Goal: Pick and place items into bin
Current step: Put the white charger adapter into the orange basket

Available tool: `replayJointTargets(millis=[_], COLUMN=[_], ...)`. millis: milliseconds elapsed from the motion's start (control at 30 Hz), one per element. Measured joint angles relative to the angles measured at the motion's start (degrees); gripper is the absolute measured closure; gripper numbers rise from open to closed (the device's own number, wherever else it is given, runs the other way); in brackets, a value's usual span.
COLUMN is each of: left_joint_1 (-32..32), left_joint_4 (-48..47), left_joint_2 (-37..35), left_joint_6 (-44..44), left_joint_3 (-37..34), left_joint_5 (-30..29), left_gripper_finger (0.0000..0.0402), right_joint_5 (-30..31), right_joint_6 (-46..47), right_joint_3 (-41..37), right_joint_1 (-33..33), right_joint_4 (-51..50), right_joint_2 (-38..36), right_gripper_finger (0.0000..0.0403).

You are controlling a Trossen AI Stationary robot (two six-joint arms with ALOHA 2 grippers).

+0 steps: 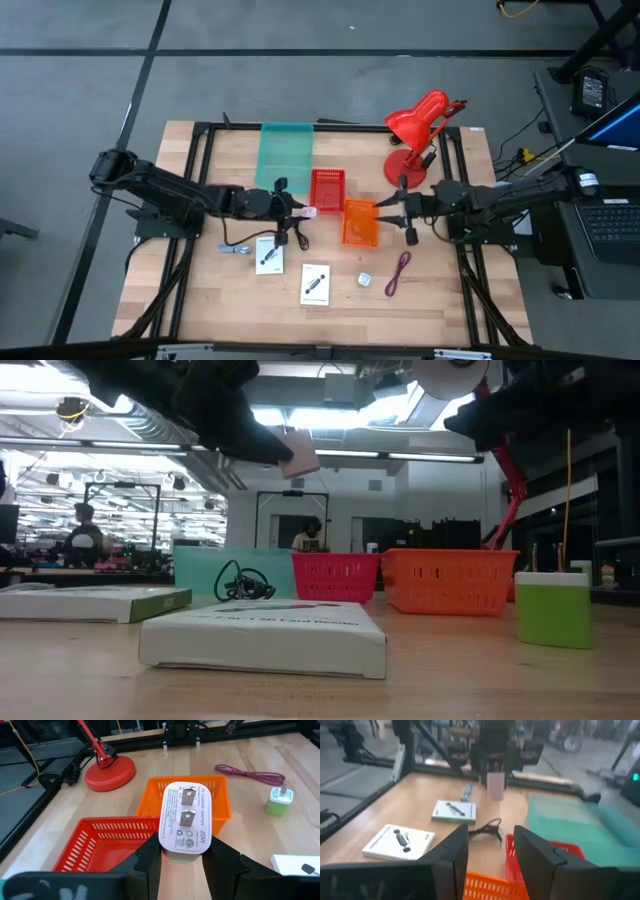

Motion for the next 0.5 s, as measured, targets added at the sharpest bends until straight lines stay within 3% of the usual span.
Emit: replayJointTargets(millis=[167,500], left_joint_1=[0.32,0.29], left_joint_4=[0.24,2.13], left_joint_2=[0.02,0.04], left_joint_6=[0.01,2.11], left_joint_3=[0.16,0.19], left_joint_5=[0.0,3.14], left_gripper_finger=[0.0293,0.0293], right_joint_5=[6.27,6.87], right_joint_6=[-0.12,-3.3], right_joint_3=[4.83,11.03], right_joint_1=[3.22,3.7], right_joint_4=[-1.02,12.47], right_joint_2=[8.06,24.13], right_gripper_finger=[0.0263,0.0263])
